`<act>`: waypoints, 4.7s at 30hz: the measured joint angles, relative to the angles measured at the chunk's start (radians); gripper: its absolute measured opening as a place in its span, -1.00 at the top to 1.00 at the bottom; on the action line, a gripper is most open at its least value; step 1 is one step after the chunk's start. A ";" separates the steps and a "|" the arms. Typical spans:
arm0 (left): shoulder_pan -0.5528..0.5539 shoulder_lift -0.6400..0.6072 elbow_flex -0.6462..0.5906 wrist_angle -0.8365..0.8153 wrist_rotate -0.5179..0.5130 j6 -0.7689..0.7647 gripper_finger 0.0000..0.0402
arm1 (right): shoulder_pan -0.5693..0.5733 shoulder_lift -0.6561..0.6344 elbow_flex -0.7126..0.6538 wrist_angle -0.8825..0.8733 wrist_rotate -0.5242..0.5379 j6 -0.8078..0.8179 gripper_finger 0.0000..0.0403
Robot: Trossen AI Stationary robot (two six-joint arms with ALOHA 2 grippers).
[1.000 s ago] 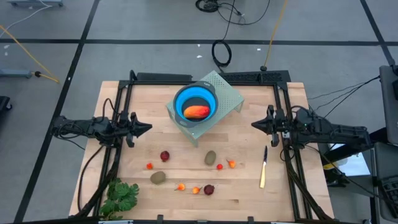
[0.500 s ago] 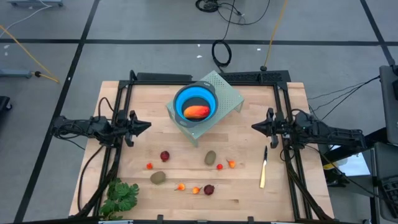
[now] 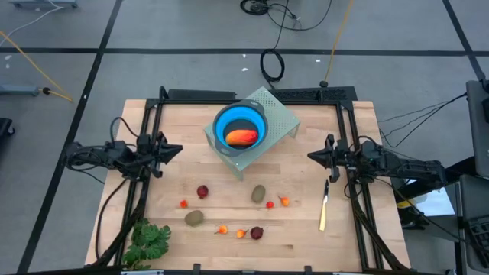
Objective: Pick & Place Fruit
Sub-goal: Put the kiwi into the blue strainer bowl on the shelf
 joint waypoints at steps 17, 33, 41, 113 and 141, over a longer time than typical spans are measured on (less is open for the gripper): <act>0.000 0.484 0.442 -0.373 0.122 0.025 0.91 | 0.000 0.000 0.000 -0.007 0.027 -0.019 1.00; -0.042 0.851 0.744 -0.647 0.355 -0.125 0.98 | 0.000 0.000 0.000 -0.008 0.026 -0.019 1.00; -0.160 0.948 0.775 -0.666 0.356 -0.304 0.98 | 0.000 0.000 0.000 -0.016 0.026 -0.019 1.00; -0.437 1.572 1.082 -1.057 0.335 -0.789 0.30 | 0.000 0.000 0.001 -0.022 0.026 -0.020 1.00; -0.465 1.572 1.031 -1.049 0.317 -0.594 -0.96 | 0.000 0.000 0.001 -0.022 0.026 -0.019 1.00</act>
